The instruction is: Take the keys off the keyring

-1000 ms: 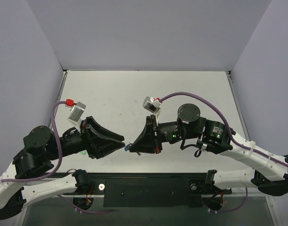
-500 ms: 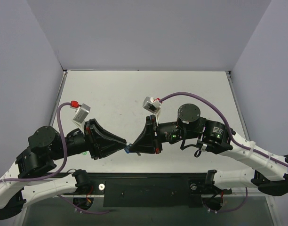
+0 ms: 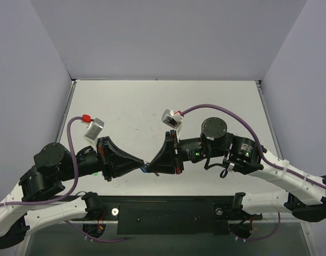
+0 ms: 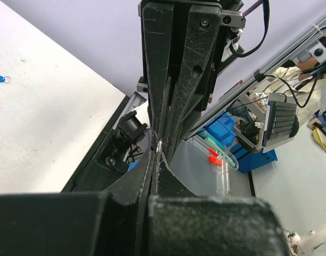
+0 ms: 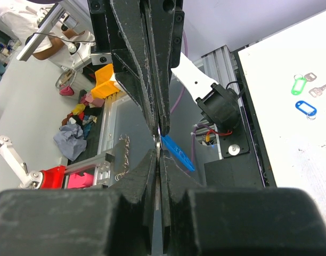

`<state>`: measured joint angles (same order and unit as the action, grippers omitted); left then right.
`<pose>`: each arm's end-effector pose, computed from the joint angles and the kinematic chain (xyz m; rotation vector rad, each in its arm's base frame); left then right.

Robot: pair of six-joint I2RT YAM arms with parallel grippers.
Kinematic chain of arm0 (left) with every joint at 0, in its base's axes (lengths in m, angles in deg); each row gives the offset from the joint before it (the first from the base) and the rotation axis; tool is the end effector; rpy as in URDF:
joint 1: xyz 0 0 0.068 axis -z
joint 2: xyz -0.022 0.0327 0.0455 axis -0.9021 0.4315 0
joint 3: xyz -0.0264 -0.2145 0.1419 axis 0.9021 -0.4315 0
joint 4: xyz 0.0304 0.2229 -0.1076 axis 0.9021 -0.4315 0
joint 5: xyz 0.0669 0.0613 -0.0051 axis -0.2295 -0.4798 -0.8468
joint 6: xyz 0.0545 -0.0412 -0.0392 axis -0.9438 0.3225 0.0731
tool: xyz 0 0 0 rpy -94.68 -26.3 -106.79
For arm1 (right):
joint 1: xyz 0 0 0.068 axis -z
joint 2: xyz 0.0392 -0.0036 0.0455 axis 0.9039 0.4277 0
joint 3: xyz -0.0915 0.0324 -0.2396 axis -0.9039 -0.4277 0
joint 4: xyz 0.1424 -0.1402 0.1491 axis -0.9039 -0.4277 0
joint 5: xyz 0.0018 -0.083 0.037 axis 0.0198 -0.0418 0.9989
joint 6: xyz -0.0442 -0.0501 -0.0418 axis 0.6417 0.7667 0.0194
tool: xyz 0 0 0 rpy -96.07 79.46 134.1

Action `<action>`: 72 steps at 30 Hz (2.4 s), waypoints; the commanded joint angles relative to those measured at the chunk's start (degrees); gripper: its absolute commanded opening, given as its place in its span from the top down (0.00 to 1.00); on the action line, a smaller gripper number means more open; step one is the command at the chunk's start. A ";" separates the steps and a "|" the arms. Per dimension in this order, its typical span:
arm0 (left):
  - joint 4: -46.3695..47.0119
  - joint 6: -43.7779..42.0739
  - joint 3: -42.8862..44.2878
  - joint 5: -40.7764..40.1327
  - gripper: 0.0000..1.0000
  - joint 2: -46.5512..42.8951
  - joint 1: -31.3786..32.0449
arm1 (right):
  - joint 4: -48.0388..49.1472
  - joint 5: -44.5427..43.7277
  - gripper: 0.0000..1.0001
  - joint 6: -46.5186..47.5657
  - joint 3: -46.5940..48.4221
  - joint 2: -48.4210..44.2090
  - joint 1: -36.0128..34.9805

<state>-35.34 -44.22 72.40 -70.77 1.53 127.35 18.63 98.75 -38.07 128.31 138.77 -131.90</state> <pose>0.0478 -0.1225 0.4362 0.5180 1.6597 -1.5442 0.0644 0.2494 0.4638 -1.0700 1.4220 1.7318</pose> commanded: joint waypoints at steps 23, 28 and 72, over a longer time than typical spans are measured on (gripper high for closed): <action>-12.98 -5.91 11.06 8.88 1.00 10.26 0.19 | -5.98 4.88 1.00 2.14 6.77 4.11 -1.60; -13.77 -6.43 12.99 10.81 1.00 11.67 0.19 | -8.18 5.59 1.00 3.19 7.74 4.29 -1.68; 8.64 4.03 -2.47 0.80 0.53 -0.54 0.19 | 0.26 -1.26 1.00 1.17 -0.08 -2.31 -1.68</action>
<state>-31.97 -41.45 70.41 -69.35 1.29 127.35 14.63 97.94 -36.54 128.18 137.99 -133.08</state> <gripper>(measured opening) 0.471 0.007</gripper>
